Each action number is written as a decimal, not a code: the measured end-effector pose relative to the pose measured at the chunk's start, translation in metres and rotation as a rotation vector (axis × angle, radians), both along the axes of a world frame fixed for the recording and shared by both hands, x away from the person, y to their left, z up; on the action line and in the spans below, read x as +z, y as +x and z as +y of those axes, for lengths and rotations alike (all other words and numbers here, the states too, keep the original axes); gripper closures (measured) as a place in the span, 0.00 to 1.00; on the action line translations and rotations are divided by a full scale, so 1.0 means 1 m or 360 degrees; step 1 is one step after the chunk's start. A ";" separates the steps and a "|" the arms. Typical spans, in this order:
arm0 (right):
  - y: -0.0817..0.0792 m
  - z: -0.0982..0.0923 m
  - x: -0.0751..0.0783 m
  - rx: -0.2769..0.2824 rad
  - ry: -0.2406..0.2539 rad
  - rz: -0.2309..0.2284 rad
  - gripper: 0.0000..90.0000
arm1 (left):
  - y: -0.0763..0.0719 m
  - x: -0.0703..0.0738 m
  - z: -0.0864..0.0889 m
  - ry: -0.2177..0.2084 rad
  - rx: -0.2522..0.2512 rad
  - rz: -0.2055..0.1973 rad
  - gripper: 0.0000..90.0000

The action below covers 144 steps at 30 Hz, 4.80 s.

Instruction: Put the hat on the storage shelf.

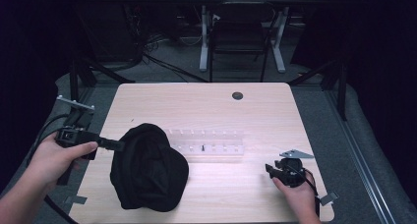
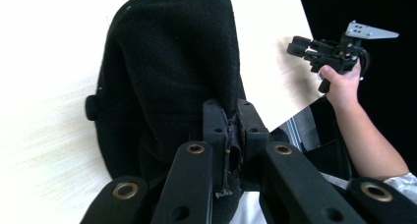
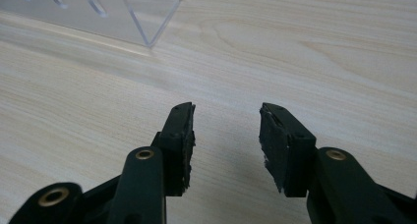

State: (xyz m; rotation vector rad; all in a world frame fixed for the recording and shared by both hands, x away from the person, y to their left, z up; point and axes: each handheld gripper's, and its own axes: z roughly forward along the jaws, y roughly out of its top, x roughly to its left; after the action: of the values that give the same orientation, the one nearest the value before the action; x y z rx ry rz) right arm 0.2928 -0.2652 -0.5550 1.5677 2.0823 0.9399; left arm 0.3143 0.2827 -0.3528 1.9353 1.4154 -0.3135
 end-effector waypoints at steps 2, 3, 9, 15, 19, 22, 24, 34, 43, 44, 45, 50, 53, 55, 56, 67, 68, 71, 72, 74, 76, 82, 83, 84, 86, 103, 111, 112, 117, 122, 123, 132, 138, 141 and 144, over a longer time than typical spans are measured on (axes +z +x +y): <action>0.000 0.000 0.000 0.0002 -0.0002 0.0001 0.63 | 0.000 0.003 0.000 -0.0006 -0.0010 -0.0005 0.96; 0.000 0.000 0.000 0.0000 0.0000 0.0000 0.63 | -0.001 0.005 -0.001 -0.0018 0.0005 0.0004 0.96; 0.001 0.001 -0.001 -0.0003 -0.0004 0.0005 0.62 | 0.001 0.016 -0.003 0.0021 -0.0020 -0.0017 0.96; 0.000 0.000 0.000 -0.0011 -0.0007 0.0008 0.62 | 0.001 0.031 -0.002 0.0032 -0.0010 -0.0057 0.96; 0.000 0.000 0.000 -0.0013 -0.0008 0.0011 0.62 | 0.001 0.041 0.002 0.0030 0.0021 -0.0090 0.96; 0.000 0.000 0.000 -0.0015 -0.0018 0.0009 0.61 | 0.002 0.048 0.005 0.0008 0.0053 -0.0108 0.96; 0.000 0.000 0.000 -0.0021 -0.0024 0.0007 0.61 | 0.004 0.052 0.006 -0.0006 0.0062 -0.0117 0.96; 0.000 0.002 0.000 -0.0021 -0.0059 -0.0009 0.59 | 0.013 0.062 0.004 -0.0016 0.0085 -0.0139 0.96; 0.001 0.002 0.000 -0.0024 -0.0070 0.0001 0.57 | 0.022 0.072 0.001 -0.0025 0.0116 -0.0160 0.96; 0.001 0.002 0.000 -0.0031 -0.0060 -0.0004 0.57 | 0.023 0.073 0.001 -0.0029 0.0119 -0.0162 0.96; 0.001 0.002 0.000 -0.0034 -0.0056 -0.0002 0.57 | 0.025 0.073 0.000 -0.0034 0.0123 -0.0166 0.96; 0.001 0.002 -0.001 -0.0025 -0.0062 0.0011 0.59 | 0.032 0.077 -0.005 -0.0058 0.0131 -0.0179 0.96; 0.001 0.002 0.000 -0.0019 -0.0075 0.0005 0.60 | 0.036 0.078 -0.009 -0.0057 0.0131 -0.0180 0.96; 0.001 0.002 0.000 -0.0029 -0.0063 -0.0007 0.62 | 0.038 0.079 -0.011 -0.0061 0.0134 -0.0179 0.96; 0.001 0.002 -0.001 -0.0025 -0.0055 -0.0009 0.62 | 0.040 0.079 -0.012 -0.0059 0.0132 -0.0187 0.96; 0.001 0.006 0.000 -0.0069 -0.0032 -0.0084 0.52 | 0.054 0.083 -0.027 -0.0066 0.0139 -0.0203 0.96; 0.001 0.006 0.000 -0.0064 -0.0029 -0.0080 0.49 | 0.055 0.084 -0.029 -0.0067 0.0140 -0.0202 0.95; 0.002 0.008 -0.001 -0.0047 -0.0021 -0.0073 0.45 | 0.058 0.084 -0.034 -0.0064 0.0134 -0.0209 0.96; 0.001 0.008 -0.001 -0.0048 -0.0026 -0.0065 0.43 | 0.059 0.085 -0.035 -0.0069 0.0138 -0.0208 0.96; 0.002 0.009 -0.001 -0.0046 -0.0024 -0.0057 0.42 | 0.061 0.085 -0.038 -0.0068 0.0142 -0.0209 0.96; 0.002 0.008 -0.001 -0.0038 -0.0006 -0.0049 0.39 | 0.063 0.086 -0.041 -0.0073 0.0145 -0.0206 0.95; 0.002 0.009 -0.002 -0.0001 0.0047 -0.0014 0.41 | 0.070 0.086 -0.049 -0.0080 0.0145 -0.0207 0.95; 0.002 0.009 -0.003 0.0003 0.0032 -0.0015 0.41 | 0.070 0.086 -0.051 -0.0086 0.0157 -0.0200 0.96; 0.002 0.009 -0.004 0.0012 0.0045 -0.0024 0.41 | 0.072 0.086 -0.052 -0.0084 0.0152 -0.0204 0.95; 0.002 0.010 -0.003 0.0010 0.0043 -0.0027 0.41 | 0.073 0.086 -0.054 -0.0089 0.0149 -0.0205 0.95; 0.002 0.008 -0.003 0.0006 0.0012 -0.0038 0.45 | 0.090 0.085 -0.076 -0.0106 0.0169 -0.0195 0.95; 0.001 0.009 -0.001 0.0007 0.0013 -0.0055 0.48 | 0.097 0.081 -0.089 -0.0102 0.0165 -0.0185 0.95; 0.001 0.008 -0.001 0.0009 0.0007 -0.0056 0.48 | 0.098 0.080 -0.091 -0.0096 0.0164 -0.0182 0.95; 0.001 0.008 0.000 0.0010 0.0006 -0.0063 0.48 | 0.103 0.077 -0.096 -0.0092 0.0170 -0.0184 0.95; 0.000 0.007 0.001 0.0007 0.0008 -0.0082 0.49 | 0.105 0.074 -0.099 -0.0095 0.0175 -0.0183 0.96; 0.000 0.007 0.002 0.0004 0.0013 -0.0083 0.49 | 0.106 0.073 -0.099 -0.0101 0.0179 -0.0183 0.95; -0.001 0.008 0.006 0.0023 -0.0004 -0.0143 0.49 | 0.108 0.070 -0.104 -0.0069 0.0198 -0.0187 0.95; 0.000 0.011 0.010 0.0037 -0.0005 -0.0133 0.53 | 0.106 0.070 -0.103 -0.0063 0.0191 -0.0187 0.95; 0.001 0.016 0.012 0.0054 0.0001 -0.0127 0.55 | 0.104 0.070 -0.105 -0.0066 0.0190 -0.0183 0.95; 0.002 0.024 0.015 0.0103 -0.0033 -0.0112 0.57 | 0.104 0.071 -0.106 -0.0056 0.0187 -0.0190 0.95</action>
State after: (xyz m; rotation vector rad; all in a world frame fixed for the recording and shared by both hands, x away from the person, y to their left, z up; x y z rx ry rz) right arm 0.2950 -0.2409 -0.5401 1.4440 2.0983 0.9781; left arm 0.4181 0.1770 -0.2822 1.8034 1.4285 -0.1642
